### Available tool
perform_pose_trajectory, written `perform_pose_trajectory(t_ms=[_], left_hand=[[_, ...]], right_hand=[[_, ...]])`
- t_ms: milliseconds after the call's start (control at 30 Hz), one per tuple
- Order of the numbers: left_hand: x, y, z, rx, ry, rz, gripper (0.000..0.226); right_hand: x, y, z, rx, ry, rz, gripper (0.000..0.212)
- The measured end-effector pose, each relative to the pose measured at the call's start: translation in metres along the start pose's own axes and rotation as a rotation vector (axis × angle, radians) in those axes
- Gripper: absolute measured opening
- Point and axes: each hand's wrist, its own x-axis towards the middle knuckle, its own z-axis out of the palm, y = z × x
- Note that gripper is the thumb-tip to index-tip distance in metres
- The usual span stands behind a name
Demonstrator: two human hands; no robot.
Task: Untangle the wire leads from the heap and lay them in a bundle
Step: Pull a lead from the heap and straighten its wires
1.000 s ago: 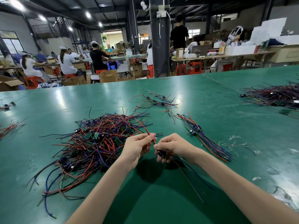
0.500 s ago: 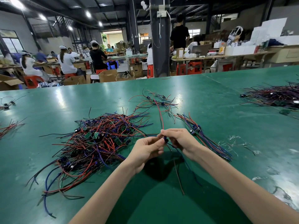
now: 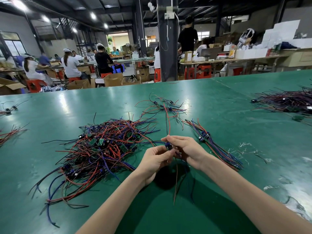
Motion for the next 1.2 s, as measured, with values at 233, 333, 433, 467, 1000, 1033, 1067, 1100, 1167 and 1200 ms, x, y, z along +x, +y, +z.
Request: perform_pose_trajectory(t_ms=[233,333,433,467,1000,1033,1067,1100,1167,1200], left_hand=[[0.002,0.002,-0.004,-0.133,0.047,-0.014,0.014],[0.002,0.001,-0.005,-0.176,0.074,-0.015,0.009],[0.002,0.001,-0.007,-0.203,0.098,-0.018,0.005],[0.002,0.001,-0.008,-0.197,0.105,-0.020,0.007],[0.006,0.001,-0.008,-0.313,0.158,0.020,0.013],[0.006,0.001,-0.009,-0.294,0.174,0.031,0.013],[0.006,0.001,-0.009,-0.273,0.190,0.043,0.015],[0.007,0.001,-0.010,-0.253,0.205,0.054,0.016],[0.006,0.001,-0.010,-0.230,0.218,0.071,0.014],[0.006,0.000,-0.009,-0.225,0.218,0.075,0.011]], right_hand=[[0.000,0.002,-0.006,-0.123,-0.005,0.034,0.017],[0.000,-0.003,-0.008,-0.131,-0.002,0.046,0.018],[-0.002,-0.005,-0.011,-0.122,-0.015,0.071,0.015],[-0.002,-0.006,-0.011,-0.123,-0.023,0.084,0.016],[-0.006,-0.011,-0.007,-0.254,-0.149,0.132,0.015],[-0.007,-0.010,-0.006,-0.281,-0.167,0.115,0.015],[-0.008,-0.010,-0.005,-0.301,-0.186,0.100,0.016],[-0.008,-0.009,-0.004,-0.319,-0.199,0.088,0.016],[-0.008,-0.008,-0.002,-0.355,-0.208,0.062,0.017],[-0.008,-0.008,-0.002,-0.373,-0.206,0.050,0.017]])
